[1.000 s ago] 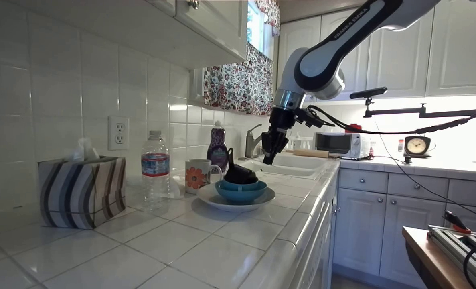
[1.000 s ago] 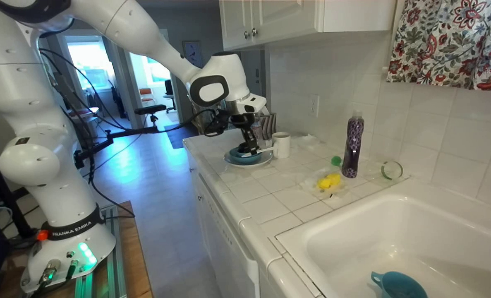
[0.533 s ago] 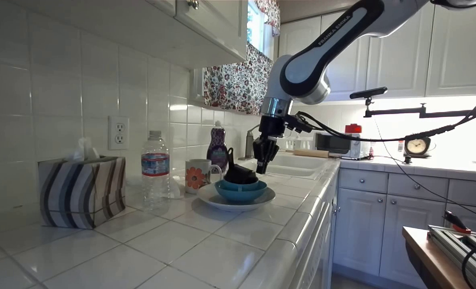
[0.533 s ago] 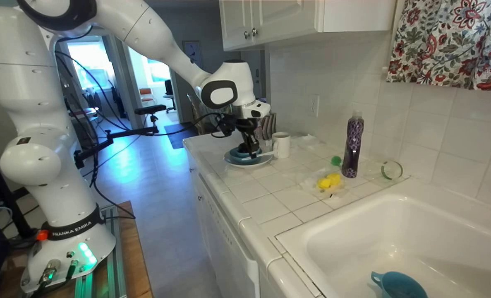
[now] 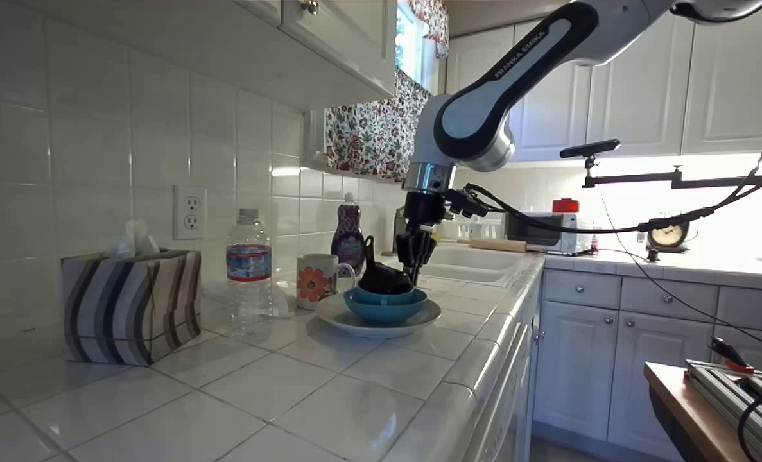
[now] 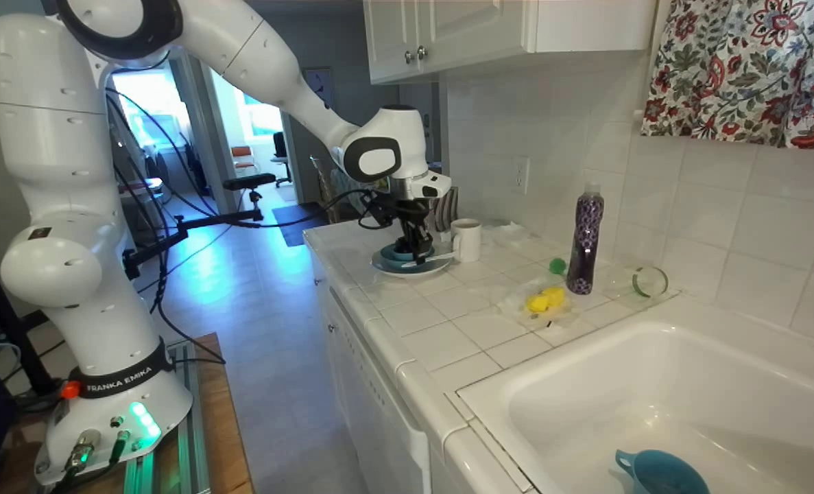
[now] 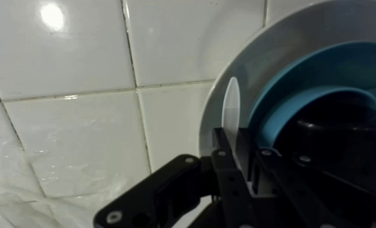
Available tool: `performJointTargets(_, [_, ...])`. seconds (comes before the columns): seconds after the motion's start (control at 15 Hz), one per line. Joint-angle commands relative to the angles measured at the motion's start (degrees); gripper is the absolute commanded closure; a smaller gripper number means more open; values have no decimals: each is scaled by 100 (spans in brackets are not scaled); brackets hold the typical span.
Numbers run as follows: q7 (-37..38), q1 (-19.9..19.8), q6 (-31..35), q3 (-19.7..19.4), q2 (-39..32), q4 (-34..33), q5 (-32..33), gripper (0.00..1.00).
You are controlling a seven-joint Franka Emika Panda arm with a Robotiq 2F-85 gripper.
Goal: Put the plastic knife on the white plate
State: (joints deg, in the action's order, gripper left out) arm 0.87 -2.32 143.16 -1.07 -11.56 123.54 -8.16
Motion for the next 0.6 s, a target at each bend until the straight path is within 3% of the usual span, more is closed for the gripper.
performJointTargets(0.0, [-59, 35, -221, 30, -132, -214, 91, 97])
performJointTargets(0.53, [-19, 71, -289, 49, -126, -164, 88, 97])
